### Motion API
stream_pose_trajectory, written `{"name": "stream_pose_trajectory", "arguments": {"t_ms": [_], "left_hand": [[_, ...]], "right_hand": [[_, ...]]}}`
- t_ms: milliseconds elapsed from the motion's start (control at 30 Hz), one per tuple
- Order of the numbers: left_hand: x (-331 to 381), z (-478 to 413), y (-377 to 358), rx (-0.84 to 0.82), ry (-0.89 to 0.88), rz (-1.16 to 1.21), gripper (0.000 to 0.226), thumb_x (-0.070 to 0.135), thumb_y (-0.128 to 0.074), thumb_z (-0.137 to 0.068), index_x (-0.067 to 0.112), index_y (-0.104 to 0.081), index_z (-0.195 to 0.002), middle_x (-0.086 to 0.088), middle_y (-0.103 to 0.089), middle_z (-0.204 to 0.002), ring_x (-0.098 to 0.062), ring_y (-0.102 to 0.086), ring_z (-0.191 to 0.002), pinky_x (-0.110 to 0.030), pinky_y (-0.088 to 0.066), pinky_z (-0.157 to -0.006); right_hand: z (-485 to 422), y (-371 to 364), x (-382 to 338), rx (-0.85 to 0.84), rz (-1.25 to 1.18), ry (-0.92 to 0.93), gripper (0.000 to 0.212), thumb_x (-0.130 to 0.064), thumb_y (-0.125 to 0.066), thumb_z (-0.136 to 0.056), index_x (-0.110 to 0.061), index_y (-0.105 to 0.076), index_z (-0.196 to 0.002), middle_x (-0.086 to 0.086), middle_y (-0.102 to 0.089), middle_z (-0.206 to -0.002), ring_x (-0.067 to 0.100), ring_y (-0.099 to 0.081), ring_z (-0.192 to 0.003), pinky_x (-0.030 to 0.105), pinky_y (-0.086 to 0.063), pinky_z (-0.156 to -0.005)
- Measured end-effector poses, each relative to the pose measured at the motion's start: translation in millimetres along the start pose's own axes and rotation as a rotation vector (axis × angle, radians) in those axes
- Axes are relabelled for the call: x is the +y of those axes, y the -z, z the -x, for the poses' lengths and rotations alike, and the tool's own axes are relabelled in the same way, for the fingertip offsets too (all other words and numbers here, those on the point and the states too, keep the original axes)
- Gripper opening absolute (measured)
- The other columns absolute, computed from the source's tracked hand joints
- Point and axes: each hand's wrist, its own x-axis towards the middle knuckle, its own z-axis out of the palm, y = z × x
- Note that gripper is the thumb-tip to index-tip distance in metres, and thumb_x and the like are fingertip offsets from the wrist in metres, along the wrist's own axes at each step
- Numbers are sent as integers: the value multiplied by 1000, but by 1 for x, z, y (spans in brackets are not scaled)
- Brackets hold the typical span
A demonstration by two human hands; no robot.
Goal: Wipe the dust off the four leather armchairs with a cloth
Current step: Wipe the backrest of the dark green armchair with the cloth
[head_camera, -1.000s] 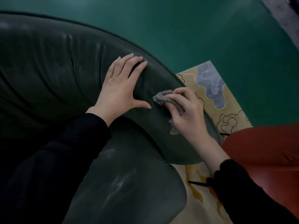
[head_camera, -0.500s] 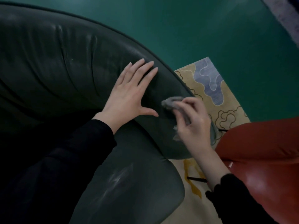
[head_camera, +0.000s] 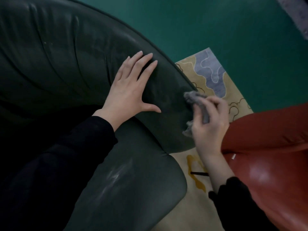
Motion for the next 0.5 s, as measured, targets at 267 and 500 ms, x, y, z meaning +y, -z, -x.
{"name": "stream_pose_trajectory", "arguments": {"t_ms": [267,500], "left_hand": [[7,2,-6,32,11,10,118,67,-73,-58,12,-27,-151,-8,-24,-157,-26,-11,-147,-40,-2,-120],[8,3,-6,35,12,17,118,66,-75,-59,11,-26,-151,-8,-23,-158,-27,-11,-148,-42,-3,-121]], "right_hand": [[24,-11,-10,-20,-14,19,17,-2,-64,-86,3,-68,-101,17,-56,-99,10,-48,-96,9,-36,-91],[20,3,6,73,-6,-93,19,-2,-61,-88,7,-65,-104,21,-54,-102,16,-50,-100,14,-39,-94]]}}
